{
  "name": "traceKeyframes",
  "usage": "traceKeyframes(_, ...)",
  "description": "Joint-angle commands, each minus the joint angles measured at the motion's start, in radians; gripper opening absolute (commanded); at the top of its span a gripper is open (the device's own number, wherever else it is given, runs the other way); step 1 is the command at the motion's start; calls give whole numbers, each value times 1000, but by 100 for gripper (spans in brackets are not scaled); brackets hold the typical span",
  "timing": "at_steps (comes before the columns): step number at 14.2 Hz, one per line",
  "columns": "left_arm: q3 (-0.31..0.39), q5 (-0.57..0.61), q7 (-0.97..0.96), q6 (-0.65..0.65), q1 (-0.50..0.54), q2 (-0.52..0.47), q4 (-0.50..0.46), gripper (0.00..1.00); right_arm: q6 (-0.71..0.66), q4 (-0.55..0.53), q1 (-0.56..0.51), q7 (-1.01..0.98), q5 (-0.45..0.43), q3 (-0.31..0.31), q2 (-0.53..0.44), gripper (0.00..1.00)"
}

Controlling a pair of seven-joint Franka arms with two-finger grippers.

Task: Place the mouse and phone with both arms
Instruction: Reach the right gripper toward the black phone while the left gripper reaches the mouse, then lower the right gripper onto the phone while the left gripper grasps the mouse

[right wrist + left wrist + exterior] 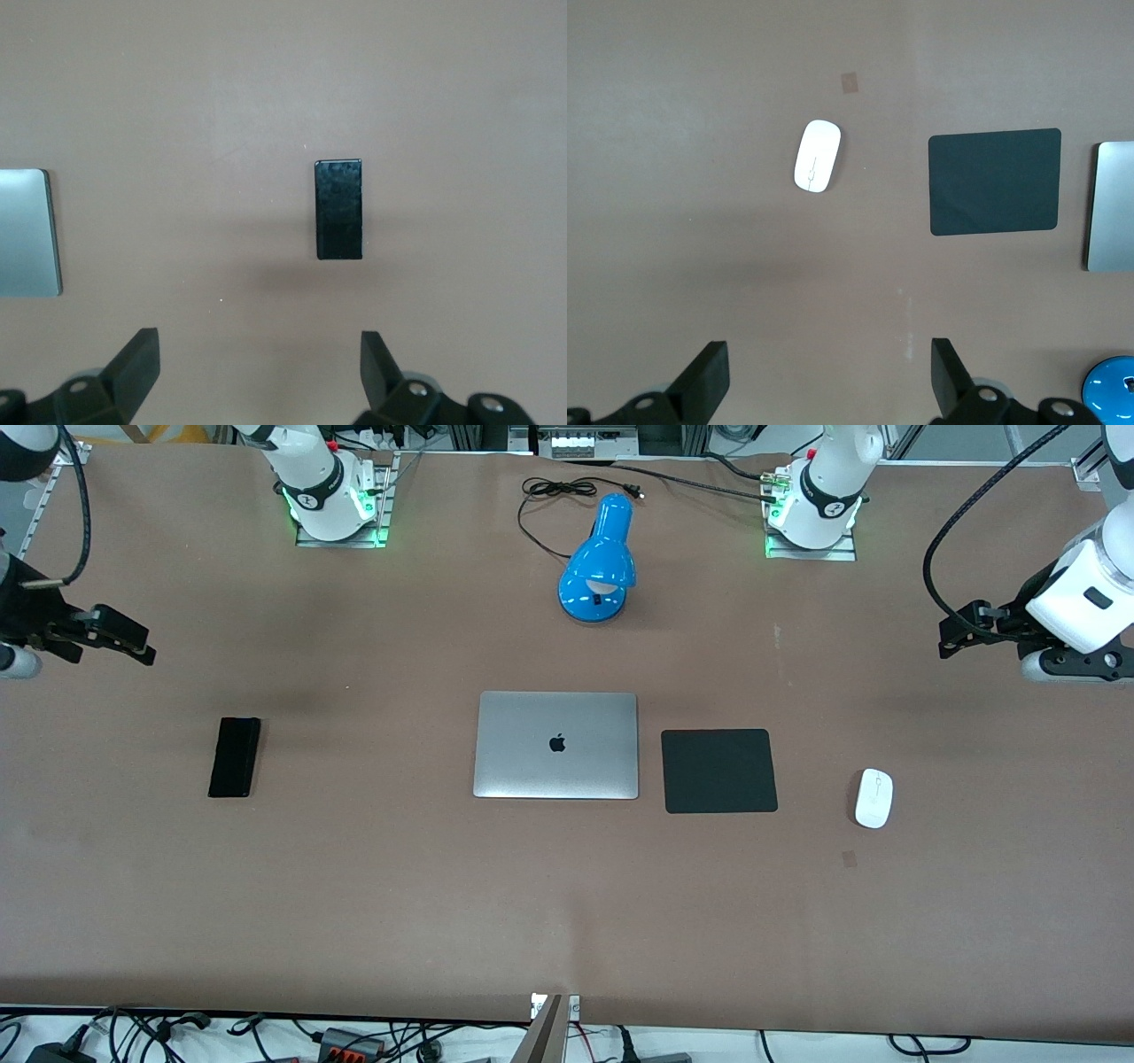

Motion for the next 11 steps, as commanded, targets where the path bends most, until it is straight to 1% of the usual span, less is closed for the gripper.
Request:
traceKeyframes(1, 13, -10, 3, -23, -12, 41, 61, 100, 31, -14, -9, -3, -25, 4, 55, 100)
traceKeyframes(2, 13, -10, 3, -23, -12, 41, 60, 100, 48, -20, -9, -1, -46, 4, 80, 100)
traceKeyframes(4, 16, -11, -2, -15, -3, 55, 54, 100, 105, -48, -15, 0, -56, 4, 123, 100)
traceKeyframes(7, 17, -21, 12, 3, 15, 153, 75, 100, 211, -111, -32, 0, -56, 3, 184, 100)
traceKeyframes(9, 16, -13, 15, 66, 37, 211, 77, 100, 274, -137, -52, -1, -56, 3, 231, 100)
traceKeyframes(11, 16, -19, 26, 103, 43, 300, 75, 100, 303, -140, -80, -1, -56, 3, 296, 100)
